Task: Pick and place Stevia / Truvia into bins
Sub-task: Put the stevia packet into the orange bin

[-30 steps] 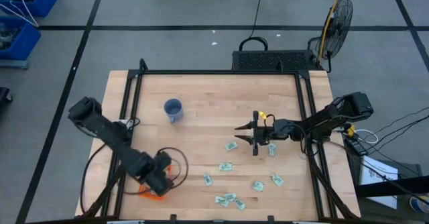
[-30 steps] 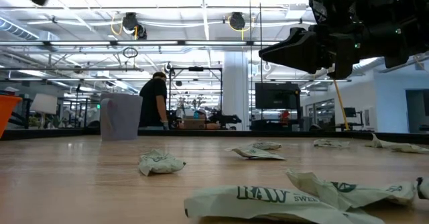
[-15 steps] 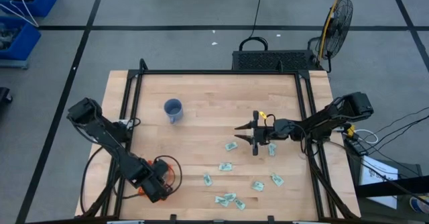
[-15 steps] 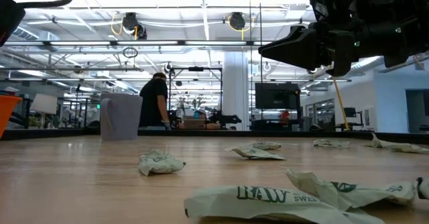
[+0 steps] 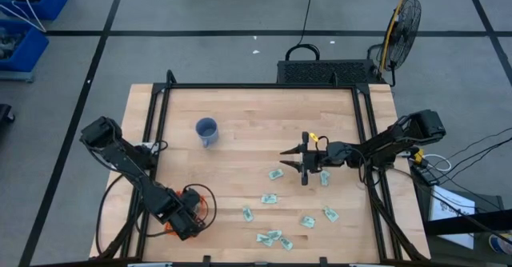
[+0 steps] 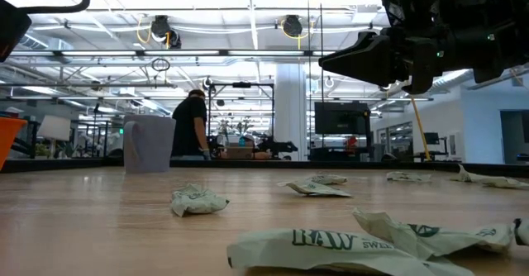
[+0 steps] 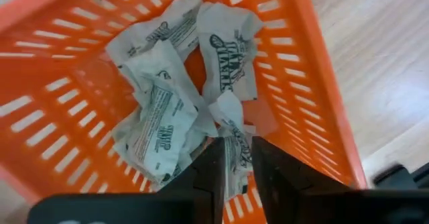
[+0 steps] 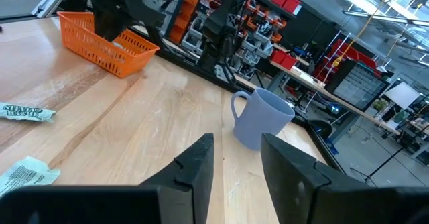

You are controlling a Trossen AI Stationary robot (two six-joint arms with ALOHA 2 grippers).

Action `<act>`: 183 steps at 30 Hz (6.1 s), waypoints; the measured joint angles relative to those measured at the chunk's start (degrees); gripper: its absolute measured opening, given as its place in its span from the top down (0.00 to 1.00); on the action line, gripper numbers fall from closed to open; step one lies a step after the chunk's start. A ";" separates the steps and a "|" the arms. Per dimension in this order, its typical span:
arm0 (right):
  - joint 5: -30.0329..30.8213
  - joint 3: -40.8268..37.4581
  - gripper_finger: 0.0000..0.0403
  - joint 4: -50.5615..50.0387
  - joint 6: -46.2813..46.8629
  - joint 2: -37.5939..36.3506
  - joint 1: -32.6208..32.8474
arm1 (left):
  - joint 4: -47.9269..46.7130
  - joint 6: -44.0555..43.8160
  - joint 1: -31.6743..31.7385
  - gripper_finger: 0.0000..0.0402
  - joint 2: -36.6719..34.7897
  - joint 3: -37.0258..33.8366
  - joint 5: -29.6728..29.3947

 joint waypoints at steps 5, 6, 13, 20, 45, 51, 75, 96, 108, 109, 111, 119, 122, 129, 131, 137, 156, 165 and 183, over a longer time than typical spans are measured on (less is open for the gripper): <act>0.00 0.00 0.71 -0.04 0.00 0.00 0.00 | 0.00 0.06 0.21 0.76 0.00 0.00 -1.56; 0.00 0.00 0.71 -0.05 0.00 0.00 -0.01 | 0.00 0.69 0.42 0.76 0.00 0.00 -1.45; 0.00 5.91 0.71 -13.43 0.72 -0.76 0.00 | -1.27 7.60 3.86 0.76 -3.60 0.00 6.78; 4.03 19.86 0.71 -50.16 7.05 -1.33 0.05 | -2.91 16.67 5.68 0.76 -14.98 0.01 -9.78; 14.88 21.46 0.71 -105.42 63.54 -9.85 5.34 | -2.88 33.27 9.17 0.76 -21.79 0.02 -47.97; 14.93 20.48 0.71 -106.66 69.53 -9.84 6.69 | -2.89 34.00 9.76 0.76 -21.79 0.02 -47.47; 12.24 10.49 0.76 -104.67 79.12 -10.05 7.28 | -2.97 33.99 9.75 0.76 -21.77 0.02 -47.39; 16.35 9.68 0.99 -74.48 50.21 -9.79 7.23 | -3.02 34.26 9.77 0.76 -21.75 0.02 -47.69; -1.75 9.77 1.00 -27.07 29.19 -9.81 4.81 | 2.54 52.04 11.78 0.76 -15.55 0.02 -47.40; -3.55 9.77 1.00 -25.17 28.75 -9.81 4.53 | 4.44 54.69 12.17 0.76 -14.48 0.02 -47.42; -7.60 9.79 1.00 -22.91 28.34 -9.82 4.06 | 9.24 60.04 13.06 0.76 -12.09 0.02 -47.45; -12.21 9.79 1.00 -20.50 35.29 -9.81 1.62 | 30.50 73.78 18.62 0.76 -5.13 0.02 -47.40; -12.40 9.79 1.00 -18.86 37.72 -9.82 0.90 | 35.85 75.76 20.76 0.76 -4.55 0.02 -47.20; -15.14 9.84 1.00 -13.09 39.00 -5.40 0.40 | 37.87 74.17 26.38 0.76 -4.57 0.04 -40.00; -15.15 9.84 1.00 -9.85 39.25 -2.59 -0.02 | 37.87 75.99 28.06 0.76 -4.57 0.04 -35.48; -15.26 11.72 1.00 -7.78 41.92 4.36 -1.39 | 38.19 85.34 30.53 0.76 -4.57 0.04 -25.66; -25.66 17.27 1.00 -7.87 43.66 11.02 -4.19 | 44.25 104.46 30.08 0.73 -3.82 0.03 -20.43; -25.66 17.27 1.00 -7.78 45.07 11.02 -4.90 | 44.76 107.90 30.38 0.53 -3.82 0.02 -20.71; -25.53 17.27 1.00 -5.18 44.89 10.99 -4.87 | 50.78 112.80 31.49 0.76 0.17 0.02 -16.21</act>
